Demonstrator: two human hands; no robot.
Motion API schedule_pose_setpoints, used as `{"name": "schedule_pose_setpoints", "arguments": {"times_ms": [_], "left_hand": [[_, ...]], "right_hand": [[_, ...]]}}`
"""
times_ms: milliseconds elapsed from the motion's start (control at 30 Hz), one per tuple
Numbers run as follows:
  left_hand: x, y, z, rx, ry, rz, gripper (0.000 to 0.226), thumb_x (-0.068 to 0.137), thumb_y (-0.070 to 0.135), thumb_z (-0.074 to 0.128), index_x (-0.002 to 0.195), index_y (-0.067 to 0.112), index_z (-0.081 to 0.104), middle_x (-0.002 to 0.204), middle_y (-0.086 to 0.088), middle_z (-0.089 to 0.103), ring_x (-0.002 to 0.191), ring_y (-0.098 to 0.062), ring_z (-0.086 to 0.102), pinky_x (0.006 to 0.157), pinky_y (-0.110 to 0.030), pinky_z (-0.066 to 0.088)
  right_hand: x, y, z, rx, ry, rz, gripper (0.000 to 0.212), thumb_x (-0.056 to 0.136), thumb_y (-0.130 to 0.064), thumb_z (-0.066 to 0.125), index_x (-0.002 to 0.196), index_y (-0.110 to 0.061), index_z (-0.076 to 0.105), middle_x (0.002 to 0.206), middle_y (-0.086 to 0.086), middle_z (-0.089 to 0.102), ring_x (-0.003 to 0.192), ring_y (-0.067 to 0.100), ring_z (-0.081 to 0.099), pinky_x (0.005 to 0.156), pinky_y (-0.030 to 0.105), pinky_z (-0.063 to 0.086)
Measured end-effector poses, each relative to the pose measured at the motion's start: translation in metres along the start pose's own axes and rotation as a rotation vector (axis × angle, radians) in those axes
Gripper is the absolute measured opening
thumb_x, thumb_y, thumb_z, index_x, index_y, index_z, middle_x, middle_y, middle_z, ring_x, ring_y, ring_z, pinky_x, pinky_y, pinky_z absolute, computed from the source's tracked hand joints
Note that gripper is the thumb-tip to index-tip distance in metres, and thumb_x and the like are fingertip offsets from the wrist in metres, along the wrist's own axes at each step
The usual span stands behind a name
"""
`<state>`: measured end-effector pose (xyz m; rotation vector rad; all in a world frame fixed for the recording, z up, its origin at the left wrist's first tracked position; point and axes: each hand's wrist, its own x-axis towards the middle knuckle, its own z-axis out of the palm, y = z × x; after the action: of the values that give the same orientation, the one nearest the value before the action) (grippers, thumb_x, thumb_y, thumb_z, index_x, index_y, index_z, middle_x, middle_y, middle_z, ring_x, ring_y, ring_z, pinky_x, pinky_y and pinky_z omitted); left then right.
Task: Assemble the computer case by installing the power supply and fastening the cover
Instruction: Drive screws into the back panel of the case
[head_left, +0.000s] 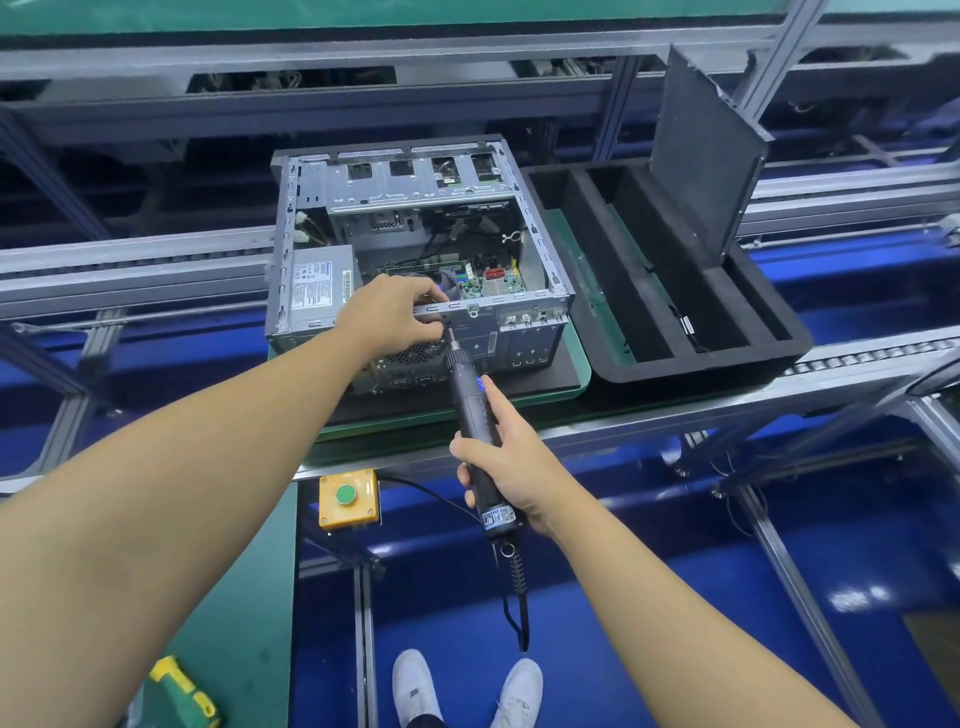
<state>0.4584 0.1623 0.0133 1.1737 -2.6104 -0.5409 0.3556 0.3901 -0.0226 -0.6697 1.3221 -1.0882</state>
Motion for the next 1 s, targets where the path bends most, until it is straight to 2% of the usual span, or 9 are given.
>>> {"name": "schedule_pose_setpoints", "arguments": {"times_ms": [133,267,467,667,767,900,1000], "left_hand": [[-0.001,0.001,0.0,0.028,-0.018,-0.009,0.031,0.078,0.038,0.069,0.109,0.036,0.064,0.068,0.017,0.058,0.06,-0.002,0.053,0.051,-0.021,0.034],[-0.002,0.0,0.0,0.017,-0.016,-0.011,0.03,0.077,0.037,0.068,0.107,0.038,0.064,0.072,0.015,0.062,0.061,-0.001,0.055,0.051,-0.021,0.035],[-0.001,0.0,0.001,-0.002,-0.022,-0.017,0.029,0.077,0.036,0.069,0.105,0.037,0.065,0.076,0.011,0.065,0.064,-0.005,0.057,0.054,-0.024,0.038],[0.001,0.0,0.002,-0.01,-0.009,-0.023,0.028,0.077,0.035,0.072,0.105,0.034,0.067,0.08,0.011,0.062,0.069,-0.016,0.057,0.06,-0.029,0.039],[0.002,-0.001,0.003,-0.007,-0.007,-0.019,0.03,0.078,0.034,0.073,0.107,0.032,0.068,0.08,0.011,0.059,0.068,-0.015,0.055,0.062,-0.031,0.042],[0.004,-0.002,0.002,-0.02,-0.02,-0.015,0.031,0.078,0.033,0.076,0.108,0.03,0.068,0.093,0.005,0.066,0.081,-0.02,0.058,0.069,-0.033,0.046],[0.005,-0.001,0.0,-0.03,-0.034,-0.012,0.033,0.078,0.032,0.076,0.109,0.029,0.068,0.109,0.003,0.069,0.096,-0.021,0.061,0.08,-0.037,0.052]], "right_hand": [[-0.002,0.001,0.0,-0.072,0.008,-0.013,0.096,0.089,-0.016,0.07,0.159,-0.052,0.015,0.075,-0.002,0.068,0.068,0.019,0.062,0.06,0.034,0.057],[-0.002,-0.001,-0.004,-0.095,0.005,-0.017,0.094,0.089,-0.017,0.07,0.158,-0.055,0.017,0.079,0.003,0.068,0.069,0.022,0.061,0.062,0.037,0.058],[0.001,-0.002,-0.007,-0.106,0.007,-0.017,0.097,0.084,-0.021,0.072,0.157,-0.055,0.019,0.077,-0.002,0.071,0.068,0.021,0.063,0.06,0.036,0.058],[0.005,-0.001,-0.004,-0.034,0.001,-0.003,0.096,0.082,-0.024,0.074,0.157,-0.053,0.022,0.073,0.001,0.069,0.069,0.026,0.062,0.06,0.037,0.056],[0.006,-0.001,-0.003,-0.018,-0.003,0.005,0.094,0.083,-0.024,0.073,0.157,-0.053,0.022,0.072,0.002,0.067,0.069,0.027,0.06,0.06,0.037,0.055],[0.008,-0.003,-0.002,-0.009,-0.009,0.013,0.092,0.085,-0.022,0.071,0.157,-0.054,0.022,0.071,0.005,0.065,0.07,0.03,0.059,0.06,0.038,0.055],[0.006,-0.004,-0.003,-0.019,-0.005,0.016,0.093,0.085,-0.022,0.072,0.156,-0.055,0.023,0.072,0.004,0.066,0.069,0.029,0.058,0.06,0.038,0.055]]}}
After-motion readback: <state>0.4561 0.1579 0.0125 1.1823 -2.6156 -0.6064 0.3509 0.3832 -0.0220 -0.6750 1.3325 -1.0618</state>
